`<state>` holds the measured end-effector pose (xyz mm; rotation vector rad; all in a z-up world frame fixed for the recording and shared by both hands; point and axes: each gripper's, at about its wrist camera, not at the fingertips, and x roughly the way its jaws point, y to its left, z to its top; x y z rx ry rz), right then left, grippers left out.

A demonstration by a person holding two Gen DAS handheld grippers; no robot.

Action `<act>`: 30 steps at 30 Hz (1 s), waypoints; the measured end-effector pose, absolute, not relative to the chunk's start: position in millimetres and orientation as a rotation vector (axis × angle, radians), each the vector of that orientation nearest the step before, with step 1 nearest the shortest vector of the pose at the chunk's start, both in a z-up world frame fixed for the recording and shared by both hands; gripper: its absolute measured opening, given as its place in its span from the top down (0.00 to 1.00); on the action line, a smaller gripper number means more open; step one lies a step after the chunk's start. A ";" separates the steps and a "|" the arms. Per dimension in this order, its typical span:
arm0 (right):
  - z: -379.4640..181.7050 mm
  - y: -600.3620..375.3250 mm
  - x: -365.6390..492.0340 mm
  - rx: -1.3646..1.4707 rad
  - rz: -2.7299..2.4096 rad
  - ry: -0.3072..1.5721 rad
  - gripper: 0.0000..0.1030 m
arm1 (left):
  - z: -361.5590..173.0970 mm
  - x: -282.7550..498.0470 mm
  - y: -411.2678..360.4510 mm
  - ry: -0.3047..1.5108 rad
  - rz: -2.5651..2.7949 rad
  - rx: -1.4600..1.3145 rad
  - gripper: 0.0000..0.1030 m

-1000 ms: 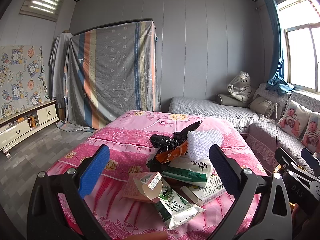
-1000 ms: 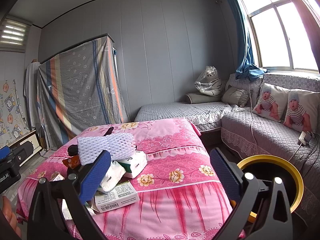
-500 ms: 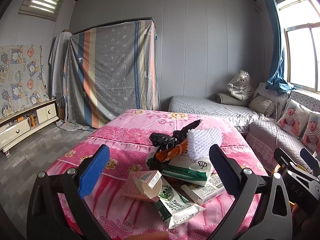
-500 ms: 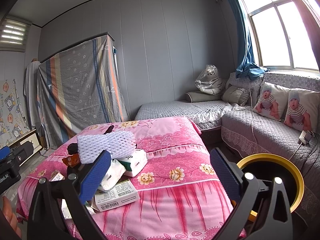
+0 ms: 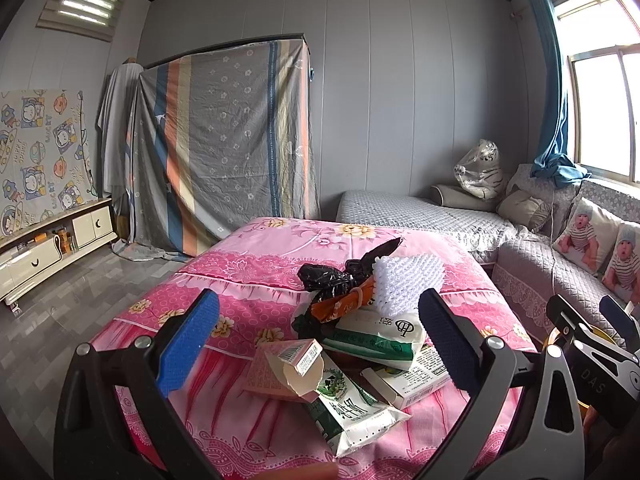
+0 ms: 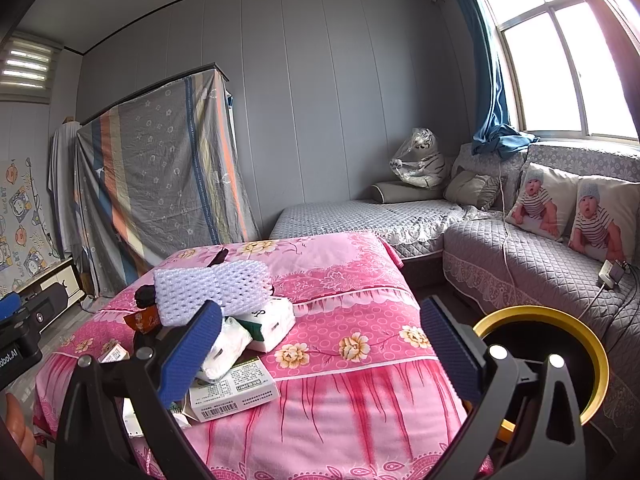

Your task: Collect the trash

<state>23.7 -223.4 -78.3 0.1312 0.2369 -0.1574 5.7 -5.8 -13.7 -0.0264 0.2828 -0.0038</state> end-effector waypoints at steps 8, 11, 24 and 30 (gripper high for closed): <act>-78.7 -223.1 23.4 0.134 -0.158 0.238 0.07 | -15.7 5.3 -6.3 0.286 -0.006 -0.025 0.07; -78.5 -223.2 23.5 0.134 -0.158 0.237 0.07 | -15.3 5.5 -6.3 0.287 -0.007 -0.026 0.07; -79.8 -224.2 23.5 0.137 -0.161 0.237 0.07 | -16.4 5.4 -6.5 0.291 -0.007 -0.025 0.07; -79.4 -224.9 23.4 0.141 -0.166 0.236 0.07 | -15.1 4.8 -5.9 0.292 -0.009 -0.028 0.07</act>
